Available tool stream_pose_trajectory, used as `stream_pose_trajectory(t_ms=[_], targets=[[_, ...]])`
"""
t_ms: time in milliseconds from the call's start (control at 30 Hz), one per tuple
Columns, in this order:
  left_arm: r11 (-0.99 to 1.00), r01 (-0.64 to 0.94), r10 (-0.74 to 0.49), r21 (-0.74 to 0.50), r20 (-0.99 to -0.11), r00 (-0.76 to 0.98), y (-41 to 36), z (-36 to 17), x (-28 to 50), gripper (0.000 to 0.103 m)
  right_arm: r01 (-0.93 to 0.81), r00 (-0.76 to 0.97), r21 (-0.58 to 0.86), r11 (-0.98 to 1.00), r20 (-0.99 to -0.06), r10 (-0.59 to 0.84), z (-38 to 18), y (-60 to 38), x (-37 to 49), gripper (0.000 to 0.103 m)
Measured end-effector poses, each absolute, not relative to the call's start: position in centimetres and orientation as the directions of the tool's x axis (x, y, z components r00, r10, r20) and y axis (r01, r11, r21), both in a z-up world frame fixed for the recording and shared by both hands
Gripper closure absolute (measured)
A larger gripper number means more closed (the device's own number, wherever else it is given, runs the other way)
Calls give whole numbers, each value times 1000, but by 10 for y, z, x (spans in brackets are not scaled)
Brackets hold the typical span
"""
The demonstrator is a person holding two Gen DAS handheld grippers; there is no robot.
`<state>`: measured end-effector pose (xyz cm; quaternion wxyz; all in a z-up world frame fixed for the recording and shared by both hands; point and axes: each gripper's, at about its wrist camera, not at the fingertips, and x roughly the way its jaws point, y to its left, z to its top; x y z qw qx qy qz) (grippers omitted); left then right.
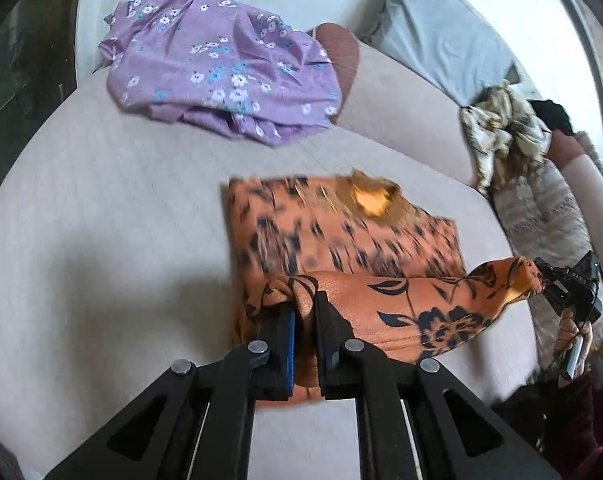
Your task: Fold small clothes
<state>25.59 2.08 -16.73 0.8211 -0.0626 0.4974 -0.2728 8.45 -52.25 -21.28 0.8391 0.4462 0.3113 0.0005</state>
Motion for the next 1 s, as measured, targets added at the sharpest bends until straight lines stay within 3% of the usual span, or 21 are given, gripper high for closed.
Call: stream_pose_trajectory(t_ms=[233, 433, 533, 567, 600, 633, 700, 733, 767, 933, 1000], targets=[[885, 327, -433, -332, -845, 313, -20, -210, 358, 94, 363, 780, 725, 585, -580, 235, -255, -547, 195, 92], [901, 158, -431, -404, -874, 223, -18, -270, 403, 91, 456, 725, 757, 467, -621, 297, -318, -570, 249, 84], [870, 137, -492, -473, -816, 304, -6, -267, 391, 91, 461, 758, 782, 419, -593, 272, -337, -574, 238, 56], [848, 143, -526, -510, -777, 346, 0, -261, 383, 91, 453, 779, 788, 417, -577, 243, -336, -575, 228, 33], [834, 144, -544, -533, -751, 373, 4, -256, 378, 91, 451, 805, 785, 424, -563, 188, -331, -576, 217, 30], [818, 136, -561, -559, -721, 407, 9, -251, 371, 87, 442, 823, 786, 433, -547, 152, -325, -576, 209, 30], [815, 87, -534, -573, -682, 499, 20, -239, 353, 62, 430, 840, 768, 474, -533, 101, -307, -569, 196, 30], [840, 42, -467, -541, -679, 566, 25, -232, 337, 38, 430, 832, 748, 505, -546, 100, -300, -562, 196, 30], [850, 20, -424, -526, -662, 617, 29, -225, 325, 31, 409, 823, 723, 557, -556, 118, -291, -548, 198, 30], [887, 11, -339, -461, -637, 692, 27, -211, 284, 30, 211, 709, 517, 830, -665, 234, -266, -431, 232, 34], [903, 12, -326, -428, -667, 670, 23, -216, 285, 29, 94, 650, 444, 891, -705, 283, -265, -369, 248, 42]])
